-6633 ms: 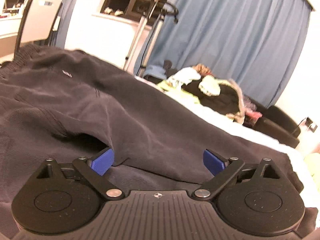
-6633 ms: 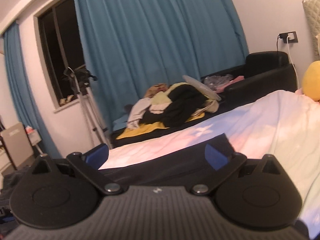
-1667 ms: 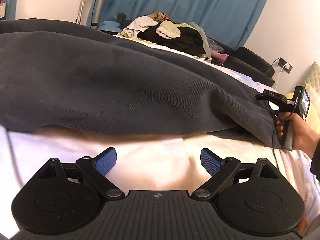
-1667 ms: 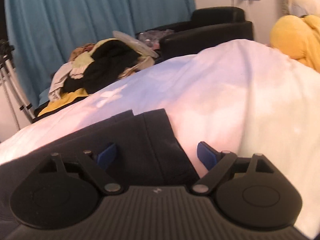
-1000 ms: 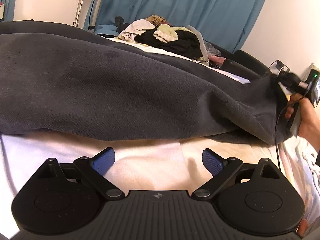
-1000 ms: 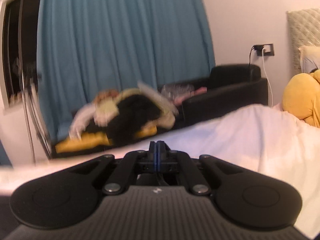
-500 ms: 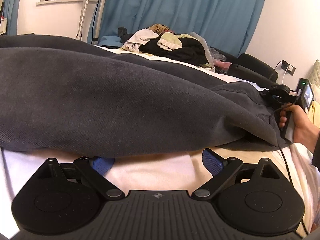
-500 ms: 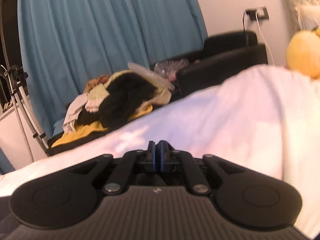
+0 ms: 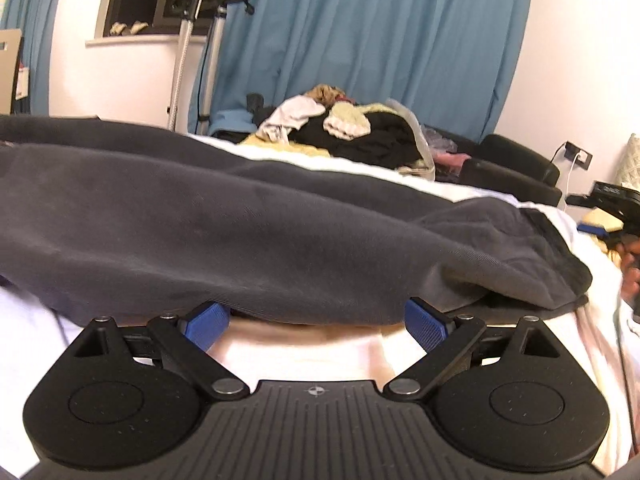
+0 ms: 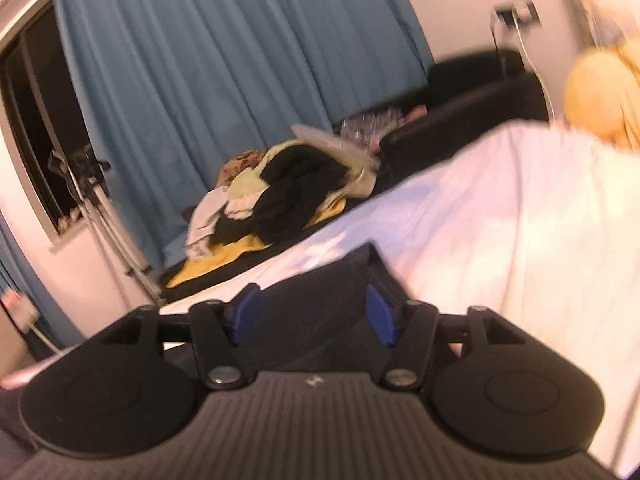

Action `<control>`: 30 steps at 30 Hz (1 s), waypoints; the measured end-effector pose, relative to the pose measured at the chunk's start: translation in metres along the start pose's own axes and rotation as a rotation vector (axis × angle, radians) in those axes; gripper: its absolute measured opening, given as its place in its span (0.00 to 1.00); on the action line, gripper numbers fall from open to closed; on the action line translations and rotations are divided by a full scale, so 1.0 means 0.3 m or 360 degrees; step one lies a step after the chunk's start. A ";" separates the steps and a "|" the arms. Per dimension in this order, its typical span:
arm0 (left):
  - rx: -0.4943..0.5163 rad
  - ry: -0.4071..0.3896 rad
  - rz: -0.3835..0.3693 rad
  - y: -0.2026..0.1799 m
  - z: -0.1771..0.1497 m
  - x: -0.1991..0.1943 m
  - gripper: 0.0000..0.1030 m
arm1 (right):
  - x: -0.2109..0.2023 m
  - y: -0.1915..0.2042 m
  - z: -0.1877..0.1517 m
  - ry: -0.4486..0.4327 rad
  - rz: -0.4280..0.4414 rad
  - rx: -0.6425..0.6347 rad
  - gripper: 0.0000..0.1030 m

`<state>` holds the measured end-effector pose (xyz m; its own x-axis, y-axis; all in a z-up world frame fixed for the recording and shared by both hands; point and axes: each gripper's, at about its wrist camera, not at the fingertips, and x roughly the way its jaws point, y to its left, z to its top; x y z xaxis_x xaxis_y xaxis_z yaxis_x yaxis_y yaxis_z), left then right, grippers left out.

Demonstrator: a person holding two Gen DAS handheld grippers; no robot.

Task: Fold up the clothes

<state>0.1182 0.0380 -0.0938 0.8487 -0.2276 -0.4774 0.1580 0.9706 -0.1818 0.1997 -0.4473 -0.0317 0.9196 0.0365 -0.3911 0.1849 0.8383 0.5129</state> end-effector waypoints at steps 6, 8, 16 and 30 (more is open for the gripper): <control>-0.0004 -0.0078 0.0026 0.000 0.010 -0.065 0.93 | -0.112 -0.077 -0.121 0.0462 0.0019 0.0600 0.79; -0.0010 -0.0103 0.0031 -0.001 0.013 -0.083 0.93 | -0.109 -0.127 -0.179 0.0614 0.0043 0.0855 0.82; -0.0012 -0.0133 0.0087 -0.008 0.025 -0.098 0.93 | -0.037 -0.186 -0.224 0.0625 0.0061 0.1046 0.82; 0.0063 -0.0010 0.0145 -0.023 0.001 -0.027 0.93 | 0.040 -0.162 -0.147 0.0230 0.0367 0.0804 0.82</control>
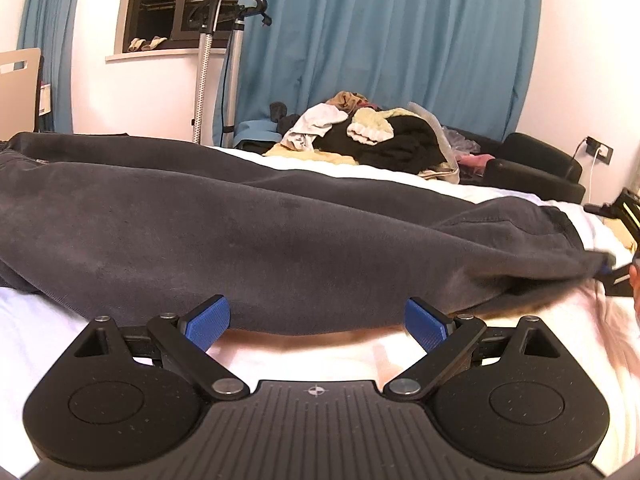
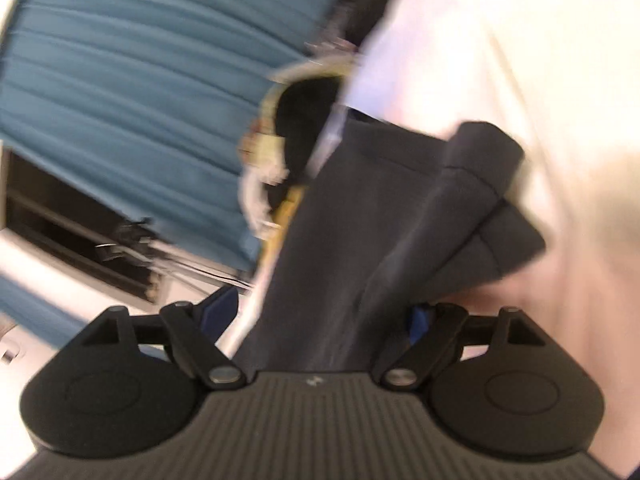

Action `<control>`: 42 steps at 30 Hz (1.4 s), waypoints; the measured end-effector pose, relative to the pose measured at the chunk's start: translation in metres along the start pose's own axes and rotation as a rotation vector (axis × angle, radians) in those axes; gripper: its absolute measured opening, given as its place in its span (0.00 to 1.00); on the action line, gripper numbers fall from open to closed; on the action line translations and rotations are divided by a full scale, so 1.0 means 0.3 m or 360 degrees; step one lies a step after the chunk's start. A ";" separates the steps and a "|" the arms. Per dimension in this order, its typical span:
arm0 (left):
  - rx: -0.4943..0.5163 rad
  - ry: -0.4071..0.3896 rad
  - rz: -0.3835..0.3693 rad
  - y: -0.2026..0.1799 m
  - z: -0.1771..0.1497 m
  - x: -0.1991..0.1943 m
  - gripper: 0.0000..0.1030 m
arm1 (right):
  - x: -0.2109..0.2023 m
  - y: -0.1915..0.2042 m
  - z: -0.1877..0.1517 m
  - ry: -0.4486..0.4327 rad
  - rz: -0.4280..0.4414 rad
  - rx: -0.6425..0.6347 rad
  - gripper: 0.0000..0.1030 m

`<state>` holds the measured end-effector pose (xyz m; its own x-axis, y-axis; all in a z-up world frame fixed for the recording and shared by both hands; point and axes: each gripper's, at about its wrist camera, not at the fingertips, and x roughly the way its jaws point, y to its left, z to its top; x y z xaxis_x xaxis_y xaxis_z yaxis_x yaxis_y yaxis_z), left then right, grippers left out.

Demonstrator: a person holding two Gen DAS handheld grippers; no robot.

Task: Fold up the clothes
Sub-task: 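Grasp the pants hem with the right gripper and lift it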

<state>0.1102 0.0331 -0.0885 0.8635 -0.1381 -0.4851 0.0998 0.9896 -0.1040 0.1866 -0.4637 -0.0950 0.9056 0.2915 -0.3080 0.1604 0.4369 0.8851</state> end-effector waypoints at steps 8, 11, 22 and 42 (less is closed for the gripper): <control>0.0025 0.0037 0.0000 0.007 -0.013 0.024 0.93 | 0.024 -0.120 0.002 -0.0046 -0.0225 0.0201 0.66; 0.0022 0.0037 -0.0011 0.008 -0.014 0.023 0.93 | 0.006 -0.089 0.015 -0.0114 -0.0045 0.0141 0.66; 0.0020 -0.0152 -0.0023 0.006 0.013 -0.076 0.93 | 0.086 -0.136 0.023 -0.0160 -0.0281 0.0264 0.31; 0.0239 0.0293 0.0029 -0.315 0.123 0.433 0.95 | -0.301 -0.041 0.190 -0.0707 -0.0327 -0.0013 0.10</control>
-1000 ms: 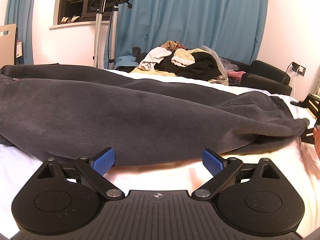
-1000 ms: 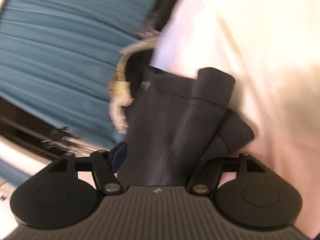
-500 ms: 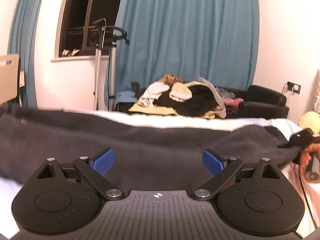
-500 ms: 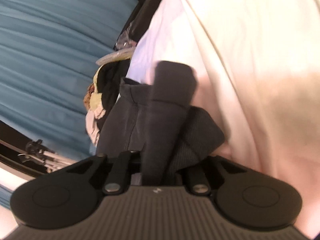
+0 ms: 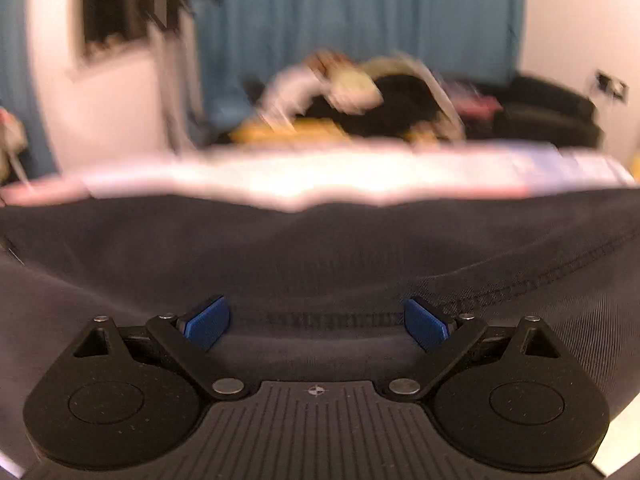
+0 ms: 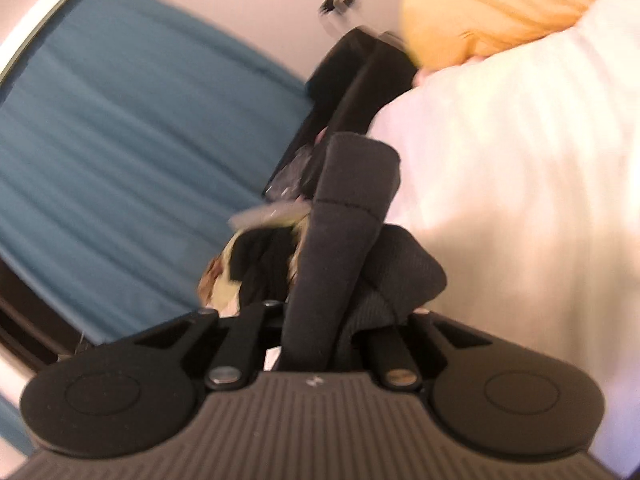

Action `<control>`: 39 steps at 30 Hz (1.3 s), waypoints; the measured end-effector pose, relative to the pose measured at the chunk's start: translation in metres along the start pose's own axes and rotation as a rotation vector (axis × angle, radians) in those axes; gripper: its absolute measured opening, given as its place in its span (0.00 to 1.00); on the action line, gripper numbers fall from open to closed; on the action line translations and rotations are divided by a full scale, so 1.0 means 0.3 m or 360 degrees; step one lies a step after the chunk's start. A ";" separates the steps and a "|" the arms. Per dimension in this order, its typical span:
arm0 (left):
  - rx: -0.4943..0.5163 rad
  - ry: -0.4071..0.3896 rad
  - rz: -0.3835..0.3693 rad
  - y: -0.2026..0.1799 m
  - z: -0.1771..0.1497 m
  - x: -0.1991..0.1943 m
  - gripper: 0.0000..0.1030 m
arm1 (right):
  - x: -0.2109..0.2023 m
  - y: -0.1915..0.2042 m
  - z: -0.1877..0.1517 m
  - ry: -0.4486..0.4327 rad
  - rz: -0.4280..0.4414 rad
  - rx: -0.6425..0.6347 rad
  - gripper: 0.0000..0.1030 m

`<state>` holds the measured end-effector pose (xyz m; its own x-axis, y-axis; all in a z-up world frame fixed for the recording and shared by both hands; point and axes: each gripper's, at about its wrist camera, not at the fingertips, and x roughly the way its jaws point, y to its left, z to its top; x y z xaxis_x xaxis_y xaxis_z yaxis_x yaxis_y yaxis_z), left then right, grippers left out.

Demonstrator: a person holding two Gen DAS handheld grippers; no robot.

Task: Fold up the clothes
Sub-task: 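Grasp the pants hem with the right gripper and lift it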

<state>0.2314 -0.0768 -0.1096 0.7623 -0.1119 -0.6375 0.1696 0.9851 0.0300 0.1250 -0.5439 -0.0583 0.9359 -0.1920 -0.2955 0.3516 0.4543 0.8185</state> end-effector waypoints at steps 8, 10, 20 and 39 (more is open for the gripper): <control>0.0124 -0.0058 0.0016 -0.037 -0.041 -0.019 1.00 | -0.054 0.027 -0.030 -0.0148 0.0010 -0.0338 0.11; 0.0179 -0.0091 0.0023 -0.011 -0.031 -0.084 1.00 | -0.064 0.075 -0.058 -0.0200 0.0048 -0.0462 0.11; -0.0051 -0.0243 0.0003 0.183 -0.043 -0.389 1.00 | -0.068 0.197 -0.104 -0.0250 -0.0012 -0.0685 0.12; -0.0524 -0.0359 -0.0022 0.549 -0.094 -0.432 1.00 | -0.142 0.755 -1.181 0.0138 0.0674 -0.1896 0.14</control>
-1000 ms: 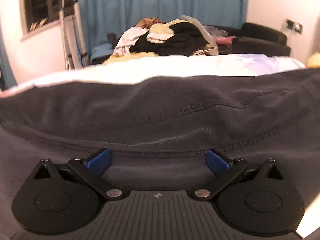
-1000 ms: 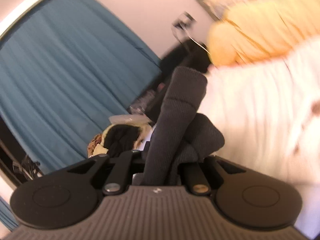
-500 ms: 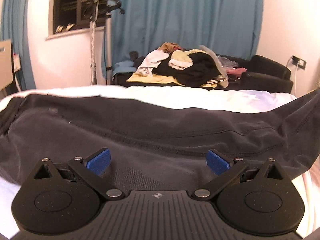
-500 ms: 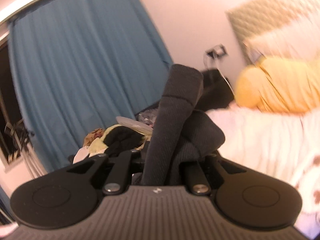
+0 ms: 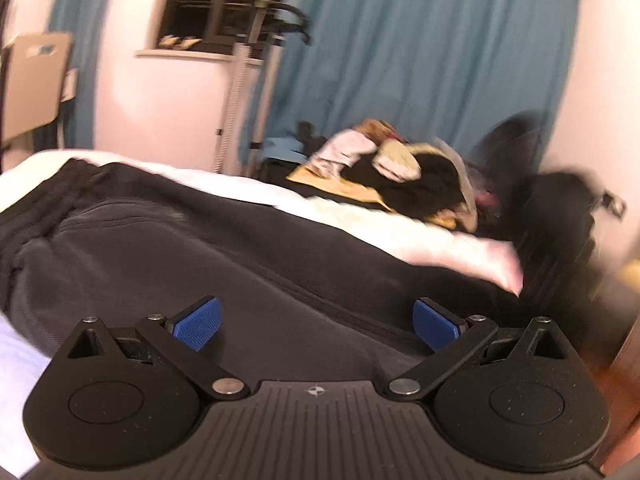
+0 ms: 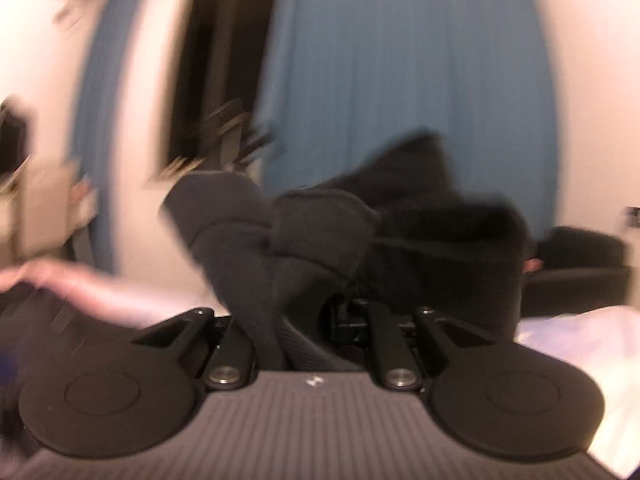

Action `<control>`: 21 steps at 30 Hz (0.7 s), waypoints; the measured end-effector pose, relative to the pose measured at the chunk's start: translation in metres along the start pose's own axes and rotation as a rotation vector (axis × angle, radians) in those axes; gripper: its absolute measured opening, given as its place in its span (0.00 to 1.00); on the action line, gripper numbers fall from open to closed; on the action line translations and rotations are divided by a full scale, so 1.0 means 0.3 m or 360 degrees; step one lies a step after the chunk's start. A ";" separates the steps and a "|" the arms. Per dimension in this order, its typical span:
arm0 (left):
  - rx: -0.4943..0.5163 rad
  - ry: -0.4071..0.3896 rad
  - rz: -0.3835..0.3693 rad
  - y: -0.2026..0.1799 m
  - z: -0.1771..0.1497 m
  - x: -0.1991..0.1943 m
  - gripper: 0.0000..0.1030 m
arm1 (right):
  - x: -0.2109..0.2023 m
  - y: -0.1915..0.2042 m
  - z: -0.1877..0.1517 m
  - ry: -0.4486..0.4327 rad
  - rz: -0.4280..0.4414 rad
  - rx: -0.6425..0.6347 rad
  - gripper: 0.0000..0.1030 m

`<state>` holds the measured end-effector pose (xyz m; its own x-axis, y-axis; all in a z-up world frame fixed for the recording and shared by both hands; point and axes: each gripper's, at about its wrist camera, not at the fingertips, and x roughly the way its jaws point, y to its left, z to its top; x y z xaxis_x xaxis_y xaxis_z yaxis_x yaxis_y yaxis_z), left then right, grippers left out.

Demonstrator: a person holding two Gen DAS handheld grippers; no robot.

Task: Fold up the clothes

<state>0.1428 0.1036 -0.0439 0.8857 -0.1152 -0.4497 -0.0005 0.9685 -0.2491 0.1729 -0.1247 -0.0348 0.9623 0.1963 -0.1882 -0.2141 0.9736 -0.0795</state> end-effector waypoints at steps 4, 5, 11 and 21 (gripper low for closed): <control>-0.0292 -0.0021 -0.0014 0.136 0.010 0.007 1.00 | 0.079 0.160 -0.172 0.0283 0.0175 -0.0129 0.16; -0.0333 -0.0020 -0.0024 0.153 0.013 0.009 1.00 | 0.093 0.166 -0.190 0.0329 0.0188 -0.0116 0.17; -0.0362 -0.0053 -0.0164 0.132 0.012 0.008 1.00 | 0.044 0.158 -0.110 0.0420 0.0439 -0.0233 0.45; -0.0067 -0.0128 -0.0363 -0.017 -0.042 -0.007 0.97 | -0.236 -0.147 -0.004 0.0515 0.0471 -0.0083 0.62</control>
<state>0.1350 0.0961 -0.0525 0.8993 -0.3103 -0.3082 0.1861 0.9092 -0.3724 0.1141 -0.1816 -0.0190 0.7580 0.4109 -0.5065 -0.4886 0.8722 -0.0236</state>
